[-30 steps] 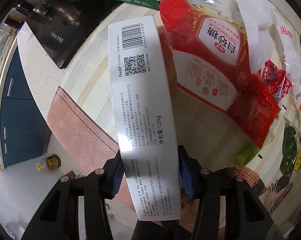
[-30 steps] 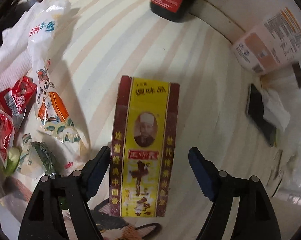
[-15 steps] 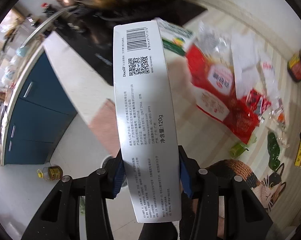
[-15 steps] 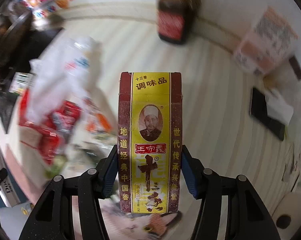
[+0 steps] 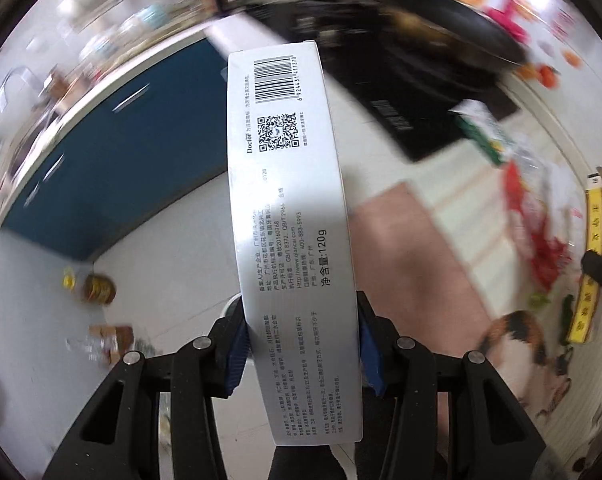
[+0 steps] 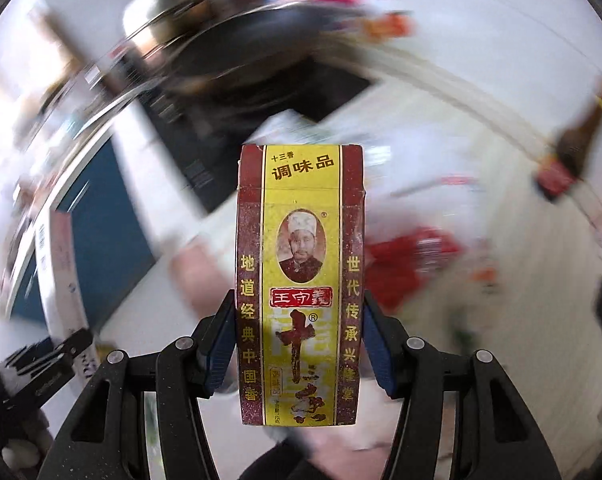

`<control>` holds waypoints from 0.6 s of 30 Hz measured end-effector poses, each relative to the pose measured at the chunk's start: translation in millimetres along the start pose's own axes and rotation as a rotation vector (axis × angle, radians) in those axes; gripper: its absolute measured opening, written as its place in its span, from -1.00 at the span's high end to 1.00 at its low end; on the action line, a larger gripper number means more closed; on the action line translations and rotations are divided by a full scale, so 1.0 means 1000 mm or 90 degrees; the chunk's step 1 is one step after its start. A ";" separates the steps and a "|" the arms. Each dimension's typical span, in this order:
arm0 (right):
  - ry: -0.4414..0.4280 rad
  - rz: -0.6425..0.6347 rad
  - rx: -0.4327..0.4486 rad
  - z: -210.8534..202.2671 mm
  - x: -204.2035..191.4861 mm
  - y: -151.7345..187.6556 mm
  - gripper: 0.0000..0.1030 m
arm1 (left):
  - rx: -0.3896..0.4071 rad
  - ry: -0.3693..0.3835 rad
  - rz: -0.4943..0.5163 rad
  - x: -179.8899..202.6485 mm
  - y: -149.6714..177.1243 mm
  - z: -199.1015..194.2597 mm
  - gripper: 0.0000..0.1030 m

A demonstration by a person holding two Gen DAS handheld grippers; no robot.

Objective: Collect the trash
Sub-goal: 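Carry both boxes down to the white bin and open both tools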

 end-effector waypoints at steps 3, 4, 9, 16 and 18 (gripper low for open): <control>-0.026 -0.083 -0.024 0.019 -0.076 0.024 -0.16 | -0.017 -0.015 -0.060 -0.060 0.021 0.011 0.15; -0.032 -0.103 -0.029 0.025 -0.096 0.033 -0.16 | -0.023 -0.020 -0.079 -0.078 0.029 0.016 0.15; -0.059 -0.196 -0.076 0.089 -0.199 0.086 -0.16 | -0.069 -0.028 -0.163 -0.157 0.074 0.055 0.16; -0.056 -0.259 -0.172 0.227 -0.279 0.168 -0.15 | -0.181 0.020 -0.262 -0.214 0.148 0.182 0.15; -0.046 -0.270 -0.203 0.279 -0.283 0.193 -0.15 | -0.223 0.054 -0.281 -0.215 0.170 0.233 0.15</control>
Point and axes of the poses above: each gripper's, at about its wrist camera, not at the fingertips, and z roughly the way its jaws point, x to its right, y to its underside, the point moved 10 cm from there along z, roughly the way its jaws point, and after that the axes turned 2 degrees about y, right-handed, at the moved point
